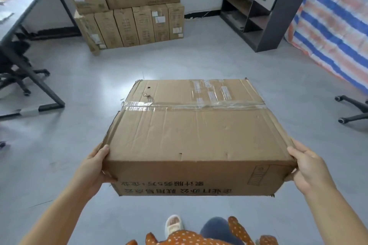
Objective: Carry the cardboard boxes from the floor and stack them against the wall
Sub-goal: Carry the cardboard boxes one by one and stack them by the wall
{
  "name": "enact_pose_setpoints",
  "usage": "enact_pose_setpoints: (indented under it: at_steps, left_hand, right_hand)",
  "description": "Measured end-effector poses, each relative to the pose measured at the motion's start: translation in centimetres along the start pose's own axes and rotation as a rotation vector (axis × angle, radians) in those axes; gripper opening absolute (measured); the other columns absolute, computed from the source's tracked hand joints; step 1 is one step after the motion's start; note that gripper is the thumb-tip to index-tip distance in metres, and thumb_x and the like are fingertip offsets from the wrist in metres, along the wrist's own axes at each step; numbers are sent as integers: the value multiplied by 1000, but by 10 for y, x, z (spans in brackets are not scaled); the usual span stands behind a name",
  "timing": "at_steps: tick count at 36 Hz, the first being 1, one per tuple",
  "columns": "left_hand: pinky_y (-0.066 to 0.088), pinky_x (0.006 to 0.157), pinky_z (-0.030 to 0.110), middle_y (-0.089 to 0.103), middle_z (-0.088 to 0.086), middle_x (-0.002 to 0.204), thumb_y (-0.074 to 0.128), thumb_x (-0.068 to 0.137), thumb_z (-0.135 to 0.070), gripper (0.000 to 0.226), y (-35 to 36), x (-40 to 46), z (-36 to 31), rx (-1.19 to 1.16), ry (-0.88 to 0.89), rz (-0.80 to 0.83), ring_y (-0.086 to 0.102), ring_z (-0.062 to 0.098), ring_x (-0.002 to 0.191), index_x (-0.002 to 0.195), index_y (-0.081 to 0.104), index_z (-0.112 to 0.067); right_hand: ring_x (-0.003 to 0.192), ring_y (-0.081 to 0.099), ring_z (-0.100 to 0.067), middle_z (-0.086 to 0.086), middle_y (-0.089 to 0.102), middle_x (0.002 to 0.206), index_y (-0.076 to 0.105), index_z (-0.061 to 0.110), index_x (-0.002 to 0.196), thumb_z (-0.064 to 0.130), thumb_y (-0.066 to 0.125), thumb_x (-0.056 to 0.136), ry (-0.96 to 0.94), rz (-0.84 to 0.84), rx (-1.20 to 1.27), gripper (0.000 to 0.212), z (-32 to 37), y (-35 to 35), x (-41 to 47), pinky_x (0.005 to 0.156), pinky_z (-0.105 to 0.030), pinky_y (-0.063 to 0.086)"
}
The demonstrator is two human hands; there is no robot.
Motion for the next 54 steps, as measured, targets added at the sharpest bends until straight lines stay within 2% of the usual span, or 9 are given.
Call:
enact_pose_setpoints:
  at_steps: [6, 10, 15, 24, 29, 36, 41, 44, 54]
  left_hand:
    - [55, 44, 43, 51, 6, 133, 43, 100, -23, 40, 56, 85, -60, 10, 33, 4, 51, 26, 103, 140, 44, -17]
    - [54, 50, 44, 56, 0, 115, 44, 100, -23, 39, 102, 141, -96, -12, 54, -22, 49, 25, 79, 139, 45, -19]
    - [53, 63, 49, 50, 3, 130, 44, 100, -25, 39, 159, 200, -143, -57, 69, -71, 54, 24, 90, 139, 45, -20]
    - [52, 67, 53, 53, 0, 123, 42, 101, -21, 31, 243, 290, -222, -176, 65, -146, 51, 26, 105, 132, 48, -25]
    - [55, 51, 49, 53, 1, 130, 43, 100, -23, 36, 250, 361, -254, -208, 41, -182, 52, 27, 108, 136, 48, -20]
    - [50, 36, 43, 56, -4, 99, 42, 101, -19, 22, 250, 486, -331, -227, 78, -208, 52, 28, 89, 120, 52, -21]
    - [52, 39, 45, 55, -6, 106, 41, 101, -19, 26, 237, 572, -410, -217, 99, -210, 54, 26, 94, 124, 48, -29]
    - [52, 41, 45, 56, -8, 106, 40, 102, -20, 31, 228, 616, -454, -198, 122, -194, 55, 19, 88, 130, 49, -27]
    - [50, 35, 41, 57, -11, 104, 39, 102, -19, 33, 208, 745, -558, -216, 161, -253, 55, 19, 82, 133, 49, -26]
  right_hand:
    - [47, 62, -1, 17, 70, 62, 63, 23, 94, 1, 38, 97, -8, 11, 6, 33, 52, 50, 86, 62, -33, 34]
    - [46, 61, -2, 18, 69, 62, 63, 25, 96, 2, 39, 97, -27, 37, -4, 33, 88, 85, 159, 62, -35, 33]
    - [45, 61, -1, 18, 69, 61, 56, 24, 124, 5, 41, 98, -45, 60, 9, 36, 147, 128, 255, 61, -34, 32]
    - [49, 62, -3, 18, 71, 67, 62, 26, 114, 6, 40, 98, -97, 161, -101, 34, 256, 214, 398, 62, -36, 34]
    - [64, 62, -16, 18, 70, 65, 65, 27, 94, 6, 38, 99, -118, 237, -167, 34, 296, 290, 458, 63, -36, 33]
    - [82, 60, -18, 5, 67, 96, 58, 20, 128, 3, 37, 99, -139, 278, -125, 40, 329, 424, 532, 64, -33, 38]
    - [77, 58, -20, 1, 71, 97, 55, 14, 133, 4, 38, 99, -135, 247, -113, 40, 365, 521, 574, 58, -28, 33]
    - [79, 58, -20, -8, 65, 116, 55, 15, 133, 4, 37, 99, -132, 254, -118, 40, 387, 575, 594, 60, -31, 34]
    - [74, 58, -19, 7, 70, 82, 57, 15, 131, 3, 36, 100, -156, 276, -123, 39, 444, 736, 664, 60, -36, 37]
Point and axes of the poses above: each hand's wrist, its own x-axis towards the middle knuckle, its own y-axis out of the palm, z = x × y, the point moved 1 cm from there along x, towards the middle knuckle
